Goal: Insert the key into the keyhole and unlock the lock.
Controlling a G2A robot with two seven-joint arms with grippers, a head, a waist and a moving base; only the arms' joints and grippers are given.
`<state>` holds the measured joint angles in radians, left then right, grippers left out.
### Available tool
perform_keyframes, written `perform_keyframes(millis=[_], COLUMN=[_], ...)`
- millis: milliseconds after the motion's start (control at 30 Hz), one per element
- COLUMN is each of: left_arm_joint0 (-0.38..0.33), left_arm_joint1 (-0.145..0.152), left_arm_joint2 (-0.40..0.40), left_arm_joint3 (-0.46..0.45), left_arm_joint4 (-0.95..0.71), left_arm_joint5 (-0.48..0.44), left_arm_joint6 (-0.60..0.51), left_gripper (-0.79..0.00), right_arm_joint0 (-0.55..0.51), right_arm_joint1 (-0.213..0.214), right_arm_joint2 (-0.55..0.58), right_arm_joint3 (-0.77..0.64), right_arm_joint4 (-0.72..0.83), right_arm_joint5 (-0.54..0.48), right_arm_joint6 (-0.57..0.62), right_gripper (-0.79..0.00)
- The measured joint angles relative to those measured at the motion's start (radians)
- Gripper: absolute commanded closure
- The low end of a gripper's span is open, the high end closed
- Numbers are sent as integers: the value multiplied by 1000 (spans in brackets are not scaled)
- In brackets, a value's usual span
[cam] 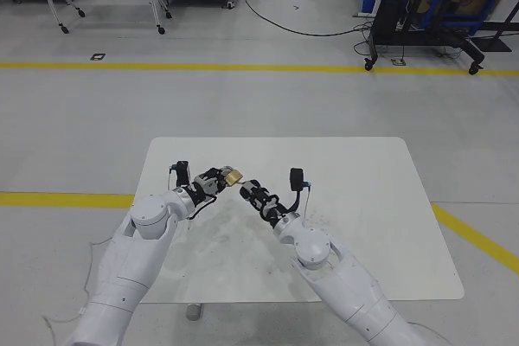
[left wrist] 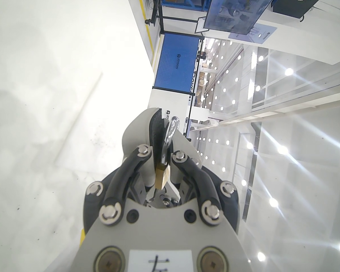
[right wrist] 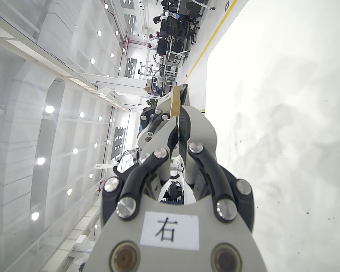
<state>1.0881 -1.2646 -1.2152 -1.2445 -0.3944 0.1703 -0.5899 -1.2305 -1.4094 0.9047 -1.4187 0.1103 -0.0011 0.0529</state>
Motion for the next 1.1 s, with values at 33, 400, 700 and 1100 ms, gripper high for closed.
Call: perform_keyframes(millis=[33, 400, 700, 1100], left_arm_joint0=[1, 9, 11, 10], left_arm_joint1=[0, -3, -4, -3], left_arm_joint2=[0, -10, -8, -4], left_arm_joint3=[-1, -6, -9, -8], left_arm_joint4=[0, -36, -38, -35], left_arm_joint5=[0, 13, 12, 14], left_arm_joint6=[1, 56, 45, 34], left_gripper=[0, 0, 0, 0], right_arm_joint0=[-1, -21, -13, -11], right_arm_joint1=[-1, -12, -29, -44], right_arm_joint2=[-1, -7, -25, -21], right_arm_joint3=[-1, -21, 5, 26], right_arm_joint4=[-1, -48, -94, -100], right_arm_joint5=[0, -11, -10, -21], right_arm_joint6=[3, -53, -133, -131], right_gripper=[0, 0, 0, 0])
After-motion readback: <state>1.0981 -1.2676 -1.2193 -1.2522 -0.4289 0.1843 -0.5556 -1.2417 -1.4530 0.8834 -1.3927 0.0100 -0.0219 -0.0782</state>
